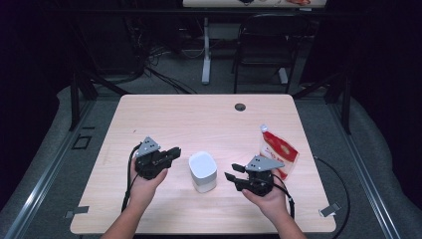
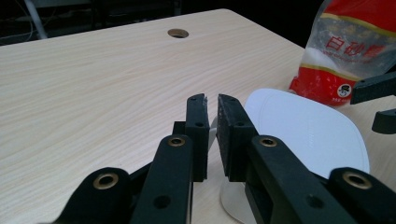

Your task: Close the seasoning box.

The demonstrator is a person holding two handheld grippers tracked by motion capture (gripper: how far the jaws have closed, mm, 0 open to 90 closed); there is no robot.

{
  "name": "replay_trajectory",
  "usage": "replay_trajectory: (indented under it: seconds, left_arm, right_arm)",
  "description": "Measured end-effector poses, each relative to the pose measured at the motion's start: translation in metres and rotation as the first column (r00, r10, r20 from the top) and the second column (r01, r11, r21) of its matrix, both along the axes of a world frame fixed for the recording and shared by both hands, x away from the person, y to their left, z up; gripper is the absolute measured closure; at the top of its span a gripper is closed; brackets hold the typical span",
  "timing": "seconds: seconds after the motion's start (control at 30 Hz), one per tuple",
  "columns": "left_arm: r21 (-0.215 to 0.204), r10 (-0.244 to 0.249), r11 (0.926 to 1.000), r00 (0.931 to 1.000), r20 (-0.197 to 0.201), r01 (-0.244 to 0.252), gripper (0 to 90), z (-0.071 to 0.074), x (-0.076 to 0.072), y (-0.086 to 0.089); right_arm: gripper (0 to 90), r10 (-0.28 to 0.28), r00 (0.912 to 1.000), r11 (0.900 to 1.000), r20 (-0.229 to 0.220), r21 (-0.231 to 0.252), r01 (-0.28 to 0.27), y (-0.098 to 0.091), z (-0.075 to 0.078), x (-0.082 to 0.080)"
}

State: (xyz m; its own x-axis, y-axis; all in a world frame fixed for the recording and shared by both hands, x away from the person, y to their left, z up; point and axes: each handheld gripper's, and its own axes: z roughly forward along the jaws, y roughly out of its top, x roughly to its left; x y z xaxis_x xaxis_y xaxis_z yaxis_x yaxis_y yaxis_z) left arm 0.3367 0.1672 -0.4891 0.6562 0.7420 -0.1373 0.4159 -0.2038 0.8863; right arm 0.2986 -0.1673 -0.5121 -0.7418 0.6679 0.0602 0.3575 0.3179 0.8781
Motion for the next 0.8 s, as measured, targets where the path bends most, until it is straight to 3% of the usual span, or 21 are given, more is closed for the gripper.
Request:
replay_trajectory:
  seconds: [0.33, 0.5, 0.63, 0.8]
  left_arm:
    - [0.011, 0.005, 0.9999, 0.9999, 0.01, -0.006, 82.3, 0.006, 0.001, 0.003]
    - [0.037, 0.0, 0.9993, 0.9997, 0.024, -0.001, 80.2, 0.01, 0.0, 0.003]
    - [0.054, 0.006, 0.9985, 0.9992, 0.039, -0.008, 76.9, 0.015, -0.004, 0.008]
    - [0.072, 0.022, 0.9971, 0.9983, 0.054, -0.025, 68.1, 0.015, -0.01, 0.015]
  right_arm:
    - [56.1, 0.006, 0.9998, 0.9996, 0.018, -0.028, -0.006, -0.001, 0.01, 0.0]
    - [55.0, -0.003, 0.9999, 1.0, 0.011, 0.0, 0.003, -0.006, 0.023, 0.002]
    - [53.1, 0.004, 0.9997, 0.9985, 0.025, -0.054, -0.003, -0.007, 0.028, -0.001]
    - [50.9, 0.009, 0.9995, 0.9981, 0.032, -0.062, -0.007, -0.01, 0.027, -0.008]
